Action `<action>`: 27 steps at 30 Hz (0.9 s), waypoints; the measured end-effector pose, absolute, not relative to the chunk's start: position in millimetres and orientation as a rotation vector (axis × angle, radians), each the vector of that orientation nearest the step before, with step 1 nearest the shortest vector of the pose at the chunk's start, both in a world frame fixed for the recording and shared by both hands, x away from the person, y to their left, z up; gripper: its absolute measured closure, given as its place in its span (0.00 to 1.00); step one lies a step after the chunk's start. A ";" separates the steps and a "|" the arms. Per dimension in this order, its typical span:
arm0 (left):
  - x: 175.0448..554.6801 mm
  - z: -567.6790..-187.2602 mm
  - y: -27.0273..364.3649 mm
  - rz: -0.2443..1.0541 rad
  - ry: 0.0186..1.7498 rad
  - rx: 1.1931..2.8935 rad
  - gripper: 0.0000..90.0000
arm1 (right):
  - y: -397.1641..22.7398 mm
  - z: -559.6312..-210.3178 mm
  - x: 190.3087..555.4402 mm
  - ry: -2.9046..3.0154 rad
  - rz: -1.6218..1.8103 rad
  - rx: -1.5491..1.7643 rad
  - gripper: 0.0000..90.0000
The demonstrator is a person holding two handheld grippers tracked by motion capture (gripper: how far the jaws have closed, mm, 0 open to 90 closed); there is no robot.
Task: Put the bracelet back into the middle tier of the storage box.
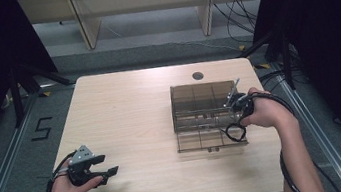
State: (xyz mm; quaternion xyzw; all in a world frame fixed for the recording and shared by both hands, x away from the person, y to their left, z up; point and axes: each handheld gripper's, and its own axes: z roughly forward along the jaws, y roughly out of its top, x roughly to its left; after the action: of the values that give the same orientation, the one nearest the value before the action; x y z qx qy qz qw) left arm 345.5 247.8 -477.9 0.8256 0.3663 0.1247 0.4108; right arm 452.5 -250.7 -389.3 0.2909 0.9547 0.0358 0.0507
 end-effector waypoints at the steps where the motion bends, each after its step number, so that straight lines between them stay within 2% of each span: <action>1: 345.5 -477.9 247.8 0.314 0.922 2.079 0.33 | -250.6 -389.4 452.5 2.908 0.100 0.891 0.94; 27: 345.6 -478.6 246.9 0.310 0.928 2.071 0.33 | -249.9 -395.4 453.6 2.875 0.072 0.958 0.94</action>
State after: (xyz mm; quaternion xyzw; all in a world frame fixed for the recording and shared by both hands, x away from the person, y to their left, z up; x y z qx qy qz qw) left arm 345.6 246.9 -478.6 0.8235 0.3691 0.1233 0.4128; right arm 453.6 -249.9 -395.4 0.3155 0.9470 0.0237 0.0552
